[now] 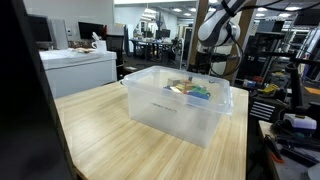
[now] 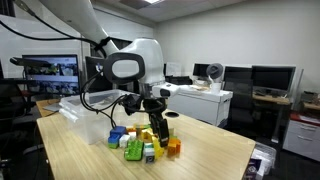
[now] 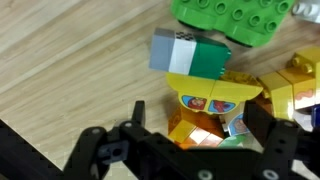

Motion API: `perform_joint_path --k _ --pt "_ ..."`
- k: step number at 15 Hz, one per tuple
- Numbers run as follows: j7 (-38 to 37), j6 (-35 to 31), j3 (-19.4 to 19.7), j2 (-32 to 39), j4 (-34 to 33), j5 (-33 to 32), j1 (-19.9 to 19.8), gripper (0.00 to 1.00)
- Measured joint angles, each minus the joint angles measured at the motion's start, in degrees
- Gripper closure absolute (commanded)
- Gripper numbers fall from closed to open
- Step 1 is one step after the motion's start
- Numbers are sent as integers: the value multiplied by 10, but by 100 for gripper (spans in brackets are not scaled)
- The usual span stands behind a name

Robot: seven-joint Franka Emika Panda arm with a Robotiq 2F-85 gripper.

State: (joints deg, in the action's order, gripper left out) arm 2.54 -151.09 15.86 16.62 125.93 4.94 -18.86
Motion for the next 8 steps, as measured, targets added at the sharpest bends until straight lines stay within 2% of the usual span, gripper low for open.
perform_joint_path --k 8 --pt "10 21 10 -48 65 -2 -4 0"
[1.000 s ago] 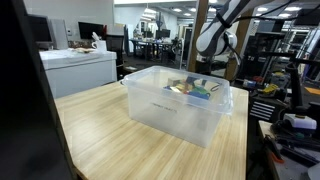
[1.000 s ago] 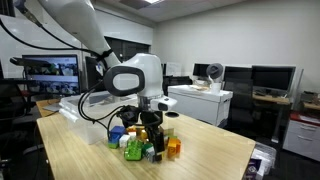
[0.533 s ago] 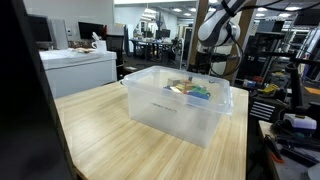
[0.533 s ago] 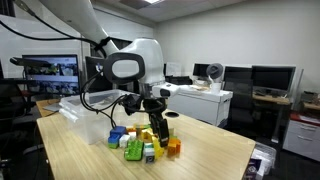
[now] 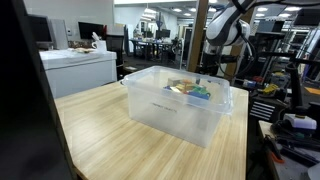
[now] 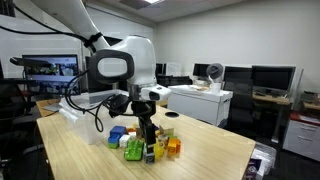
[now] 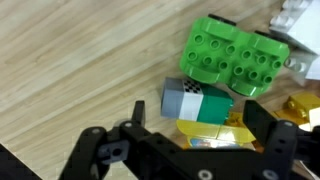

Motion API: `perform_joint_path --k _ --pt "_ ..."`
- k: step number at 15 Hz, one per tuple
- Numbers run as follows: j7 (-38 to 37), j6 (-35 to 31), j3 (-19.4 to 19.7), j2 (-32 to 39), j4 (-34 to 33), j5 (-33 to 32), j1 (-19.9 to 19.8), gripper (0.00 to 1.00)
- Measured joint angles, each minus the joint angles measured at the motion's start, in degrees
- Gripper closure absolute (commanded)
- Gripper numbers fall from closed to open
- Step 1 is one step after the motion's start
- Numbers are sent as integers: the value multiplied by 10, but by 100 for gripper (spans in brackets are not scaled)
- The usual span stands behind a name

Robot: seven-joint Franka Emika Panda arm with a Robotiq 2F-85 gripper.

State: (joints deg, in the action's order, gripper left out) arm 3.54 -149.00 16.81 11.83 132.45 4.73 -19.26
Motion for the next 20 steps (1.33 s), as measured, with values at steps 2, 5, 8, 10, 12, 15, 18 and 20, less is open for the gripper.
perform_joint_path --k 2,5,8,10,12,15,18,20 --pt "0 -2 2 2 10 0 -1 0" --pt "3 -13 1 7 16 3 -1 0" --pt "13 -40 -4 17 16 17 -1 0" --pt "21 -64 -12 26 15 34 -2 0" --pt "28 -81 -19 33 11 48 -3 0" --pt "28 -96 -24 45 3 51 -8 0" --pt "22 -103 -13 74 -7 51 -12 0" --pt "19 -104 -7 90 -10 50 -14 0"
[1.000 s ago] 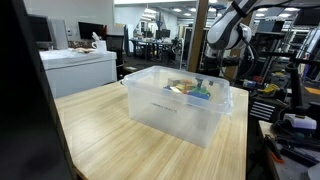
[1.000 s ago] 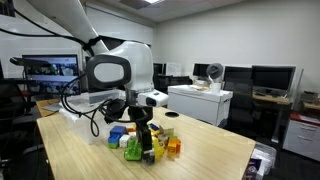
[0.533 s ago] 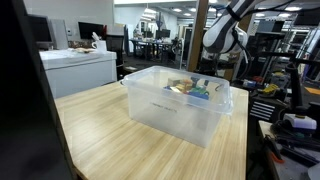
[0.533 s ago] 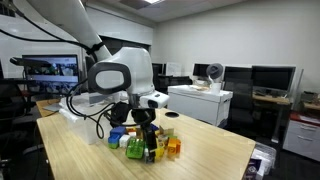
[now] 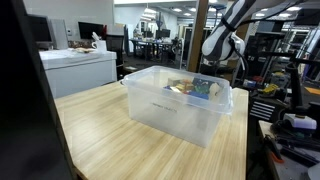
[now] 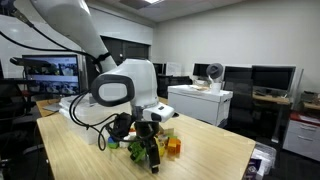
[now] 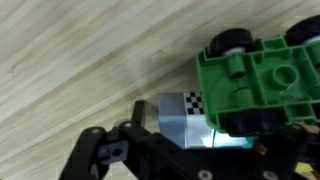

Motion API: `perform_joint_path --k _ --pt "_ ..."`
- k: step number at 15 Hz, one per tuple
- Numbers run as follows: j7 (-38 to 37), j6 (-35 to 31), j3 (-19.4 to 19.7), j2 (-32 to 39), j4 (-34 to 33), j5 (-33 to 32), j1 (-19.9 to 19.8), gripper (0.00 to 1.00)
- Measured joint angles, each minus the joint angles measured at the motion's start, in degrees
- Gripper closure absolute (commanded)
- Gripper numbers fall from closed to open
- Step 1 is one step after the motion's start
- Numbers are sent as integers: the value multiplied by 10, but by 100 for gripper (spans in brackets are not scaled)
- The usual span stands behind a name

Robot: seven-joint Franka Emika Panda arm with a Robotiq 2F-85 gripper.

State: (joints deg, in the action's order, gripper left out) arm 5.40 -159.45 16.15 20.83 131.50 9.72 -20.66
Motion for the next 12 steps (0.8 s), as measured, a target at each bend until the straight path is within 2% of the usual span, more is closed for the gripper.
perform_joint_path --k 1,3,5,7,8,12 --pt "-3 -1 1 4 -3 0 0 25" --pt "-4 -1 2 5 -5 0 0 34" --pt "-4 -1 5 5 -7 0 -1 51" --pt "-4 -1 11 7 -8 -5 -1 58" --pt "-4 -1 13 7 -8 -9 -1 66" --pt "-6 4 21 -1 -9 -41 1 68"
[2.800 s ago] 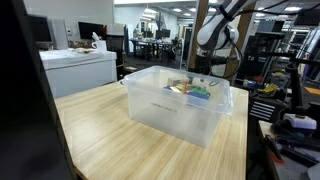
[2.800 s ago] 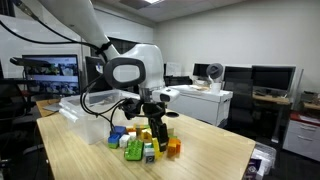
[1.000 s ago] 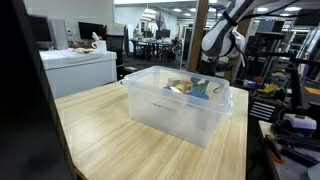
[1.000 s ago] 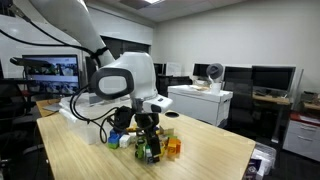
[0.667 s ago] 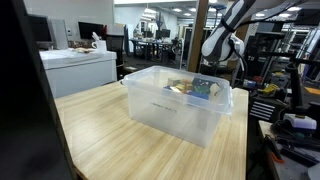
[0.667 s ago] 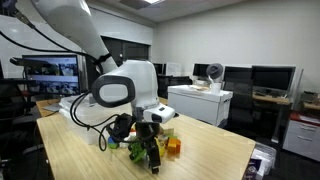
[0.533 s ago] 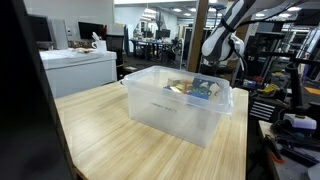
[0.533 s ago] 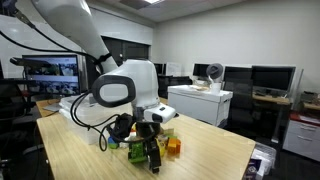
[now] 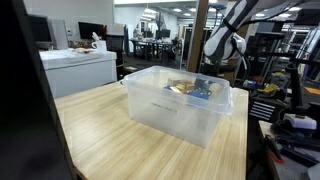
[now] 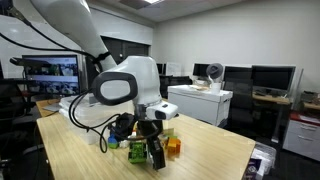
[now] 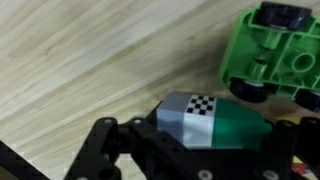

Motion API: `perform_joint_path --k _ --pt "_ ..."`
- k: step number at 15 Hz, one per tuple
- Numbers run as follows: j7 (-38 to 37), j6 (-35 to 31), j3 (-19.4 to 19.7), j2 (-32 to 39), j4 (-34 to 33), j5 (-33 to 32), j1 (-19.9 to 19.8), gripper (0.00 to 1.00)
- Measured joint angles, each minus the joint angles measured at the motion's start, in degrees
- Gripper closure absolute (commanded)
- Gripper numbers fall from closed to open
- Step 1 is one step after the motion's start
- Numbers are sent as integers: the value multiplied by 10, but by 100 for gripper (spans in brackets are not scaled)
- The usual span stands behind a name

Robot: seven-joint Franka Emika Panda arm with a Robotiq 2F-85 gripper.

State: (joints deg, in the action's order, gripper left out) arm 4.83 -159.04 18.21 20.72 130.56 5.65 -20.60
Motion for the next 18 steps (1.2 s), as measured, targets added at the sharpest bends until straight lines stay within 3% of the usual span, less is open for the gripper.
perform_joint_path --k 4,8,11,16,17,18 --pt "11 34 -32 -72 1 3 4 68" --pt "92 97 -95 -184 4 124 19 68" --pt "158 167 -100 -251 18 205 63 68" --pt "202 265 -88 -316 87 215 120 68" --pt "208 276 -86 -321 102 212 127 18" --pt "211 282 -84 -325 113 209 131 16"
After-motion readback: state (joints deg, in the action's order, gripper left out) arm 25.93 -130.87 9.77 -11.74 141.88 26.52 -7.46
